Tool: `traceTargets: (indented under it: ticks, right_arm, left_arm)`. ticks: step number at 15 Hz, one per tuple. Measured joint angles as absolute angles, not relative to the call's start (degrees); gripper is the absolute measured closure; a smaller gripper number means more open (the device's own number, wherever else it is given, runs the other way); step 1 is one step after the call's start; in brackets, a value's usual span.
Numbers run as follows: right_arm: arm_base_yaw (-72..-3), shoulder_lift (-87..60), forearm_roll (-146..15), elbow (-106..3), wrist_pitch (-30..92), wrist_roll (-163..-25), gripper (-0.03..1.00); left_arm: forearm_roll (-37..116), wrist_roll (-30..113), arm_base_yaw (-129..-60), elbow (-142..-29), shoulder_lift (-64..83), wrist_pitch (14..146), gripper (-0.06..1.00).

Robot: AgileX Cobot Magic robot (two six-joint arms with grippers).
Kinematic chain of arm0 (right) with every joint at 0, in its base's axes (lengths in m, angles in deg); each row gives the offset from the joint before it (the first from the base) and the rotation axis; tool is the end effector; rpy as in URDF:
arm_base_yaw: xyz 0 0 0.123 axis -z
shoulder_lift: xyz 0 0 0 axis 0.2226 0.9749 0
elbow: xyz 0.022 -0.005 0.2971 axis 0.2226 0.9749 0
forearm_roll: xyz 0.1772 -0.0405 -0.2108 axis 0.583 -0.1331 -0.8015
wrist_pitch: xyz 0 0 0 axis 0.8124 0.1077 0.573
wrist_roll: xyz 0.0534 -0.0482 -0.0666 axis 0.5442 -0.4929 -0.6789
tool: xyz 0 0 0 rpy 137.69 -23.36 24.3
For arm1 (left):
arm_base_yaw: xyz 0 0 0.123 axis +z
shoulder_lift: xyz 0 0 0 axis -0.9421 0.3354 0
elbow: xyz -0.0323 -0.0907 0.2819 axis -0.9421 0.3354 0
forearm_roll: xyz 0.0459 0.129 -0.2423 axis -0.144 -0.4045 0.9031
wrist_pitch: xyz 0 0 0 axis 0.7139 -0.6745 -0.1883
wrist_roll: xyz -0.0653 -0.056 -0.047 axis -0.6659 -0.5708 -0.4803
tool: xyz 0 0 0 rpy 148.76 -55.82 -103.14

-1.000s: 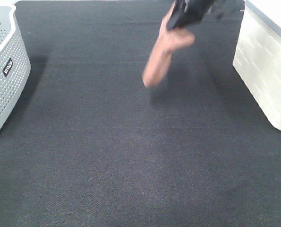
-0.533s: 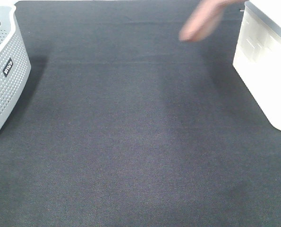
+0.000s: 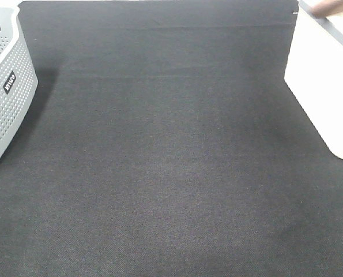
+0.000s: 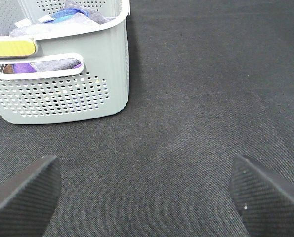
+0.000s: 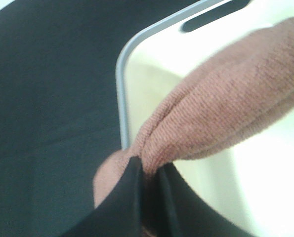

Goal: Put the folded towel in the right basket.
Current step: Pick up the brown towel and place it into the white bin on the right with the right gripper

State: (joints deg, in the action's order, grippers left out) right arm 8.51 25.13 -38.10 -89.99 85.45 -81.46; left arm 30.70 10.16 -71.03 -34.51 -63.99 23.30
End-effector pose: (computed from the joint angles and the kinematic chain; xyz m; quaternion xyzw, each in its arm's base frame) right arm 0.4579 -0.1248 0.3960 0.1280 0.8923 0.2048 0.3813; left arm 0.0112 -0.0071 0.2875 0.0296 0.8497 -0.0294 0.5256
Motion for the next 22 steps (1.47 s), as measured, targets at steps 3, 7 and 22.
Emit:
traceTargets:
  ticks: [3,7,22]
  right_arm:
    - [9.60,26.79,-38.15,-89.87,85.57,-81.35,0.93]
    - [9.60,31.37,-42.62,-89.13,87.23,-76.42,0.90]
    - [1.58,27.25,-53.91,-89.01,90.61,-72.01,0.22]
  left_arm:
    - [30.70,10.16,-71.03,-34.51,-63.99,23.30,0.07]
    - [30.70,10.16,-71.03,-34.51,-63.99,23.30,0.07]
    - [30.70,10.16,-71.03,-34.51,-63.99,23.30,0.07]
